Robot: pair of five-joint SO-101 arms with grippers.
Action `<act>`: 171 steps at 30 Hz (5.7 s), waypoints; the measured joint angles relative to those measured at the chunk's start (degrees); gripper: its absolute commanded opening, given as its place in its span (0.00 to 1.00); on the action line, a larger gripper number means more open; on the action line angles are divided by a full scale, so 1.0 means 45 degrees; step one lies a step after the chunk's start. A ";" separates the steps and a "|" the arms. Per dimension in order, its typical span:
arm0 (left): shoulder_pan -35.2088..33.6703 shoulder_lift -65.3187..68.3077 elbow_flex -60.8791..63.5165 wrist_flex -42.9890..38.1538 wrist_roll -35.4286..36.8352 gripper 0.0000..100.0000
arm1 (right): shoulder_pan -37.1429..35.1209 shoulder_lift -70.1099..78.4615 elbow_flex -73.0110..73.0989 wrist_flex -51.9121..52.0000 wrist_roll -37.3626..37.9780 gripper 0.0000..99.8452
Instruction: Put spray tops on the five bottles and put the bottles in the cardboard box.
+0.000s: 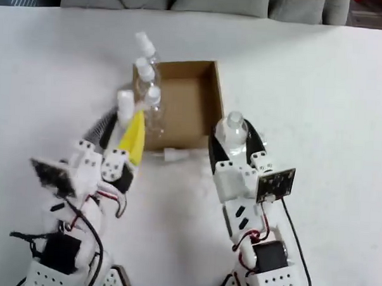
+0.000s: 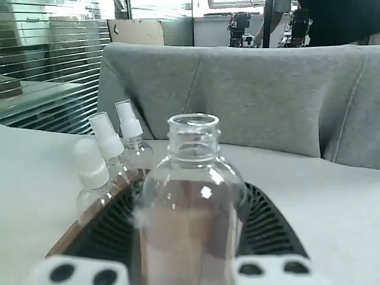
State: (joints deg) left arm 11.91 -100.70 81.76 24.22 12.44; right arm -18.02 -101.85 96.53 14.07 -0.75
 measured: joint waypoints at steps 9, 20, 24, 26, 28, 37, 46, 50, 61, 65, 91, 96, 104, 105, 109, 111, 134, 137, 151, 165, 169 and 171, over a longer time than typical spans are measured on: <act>0.0000 0.3106 -0.3126 -0.5587 0.0020 0.02 | -0.0801 0.0000 0.0000 0.0723 0.0000 0.03; 0.0274 0.8654 -0.8869 -0.6212 0.0371 0.02 | -0.1563 0.0000 0.0000 0.1114 0.0000 0.03; 0.1016 0.9963 -0.9553 -0.6838 0.0664 0.02 | -0.1543 0.0000 0.0000 0.1114 0.0000 0.03; 0.1543 1.0510 -0.9670 -0.6955 0.0645 0.02 | -0.1543 0.0000 0.0000 0.1114 0.0000 0.03; 0.1954 1.0999 -0.9690 -0.7013 0.0625 0.02 | -0.1563 0.0000 0.0000 0.1114 0.0000 0.03; 0.3126 1.3402 -0.9690 -0.8654 0.0703 0.02 | -0.1543 0.0000 0.0000 0.1114 0.0000 0.03; 0.3126 1.4593 -0.9690 -0.9592 0.2422 0.02 | -0.1602 0.0000 0.0000 0.1114 0.0000 0.03; 0.3126 1.4593 -0.9670 -0.9612 0.3106 0.02 | -0.1602 0.0000 0.0000 0.1114 0.0000 0.03; 0.3458 1.4711 -0.8068 -0.9866 0.3243 0.02 | -0.1602 0.0000 0.0000 0.1114 0.0000 0.03; 0.3458 1.4711 -0.7092 -1.0882 0.3263 0.02 | -0.1582 0.0000 0.0000 0.1114 0.0000 0.03; 0.4337 1.1858 -0.3458 -1.0022 0.3302 0.02 | -0.1641 0.0000 0.0000 0.1114 0.0000 0.03; 0.4669 1.1272 -0.3419 -0.8264 0.3263 0.02 | -0.1661 0.0000 0.0000 0.1114 0.0000 0.03; 0.4689 1.1136 -0.3419 -0.7053 0.3263 0.02 | -0.1661 0.0000 0.0000 0.1289 0.0000 0.03; 0.4689 1.1136 -0.3380 -0.7053 0.3263 0.02 | -0.1661 0.0000 0.0000 0.1387 0.0000 0.03; 0.4689 1.0803 -0.2833 -0.7033 0.3263 0.02 | -0.1680 -0.0020 0.0000 0.1485 0.0020 0.03; 0.4689 1.0335 -0.2520 -0.7013 0.3263 0.02 | -0.1700 -0.0020 0.0000 0.1485 0.0020 0.03; 0.4825 0.8186 -0.0860 -0.7013 0.0742 0.02 | -0.1719 -0.0020 0.0000 0.1485 0.0039 0.03; 0.4825 0.8186 -0.0860 -0.7013 0.0176 0.02 | -0.1719 -0.0020 0.0000 0.1485 0.0039 0.03; 0.5470 0.8010 -0.0098 -0.7306 -0.0059 0.10 | -0.1641 0.0000 0.0000 0.1504 0.0059 0.03; 0.5490 0.7912 0.0449 -0.7111 0.0020 0.40 | -0.1387 0.0000 0.0000 0.1504 0.0020 0.03; 0.5470 0.7912 0.0449 -0.7111 0.0020 0.40 | -0.1387 0.0000 0.0000 0.1504 0.0020 0.03; 0.5470 0.7912 0.0449 -0.7111 0.0020 0.40 | -0.1387 0.0000 0.0000 0.1504 0.0020 0.03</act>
State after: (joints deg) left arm 36.53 -65.10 83.78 -7.78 12.53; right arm -24.26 -101.85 96.53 20.84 -0.66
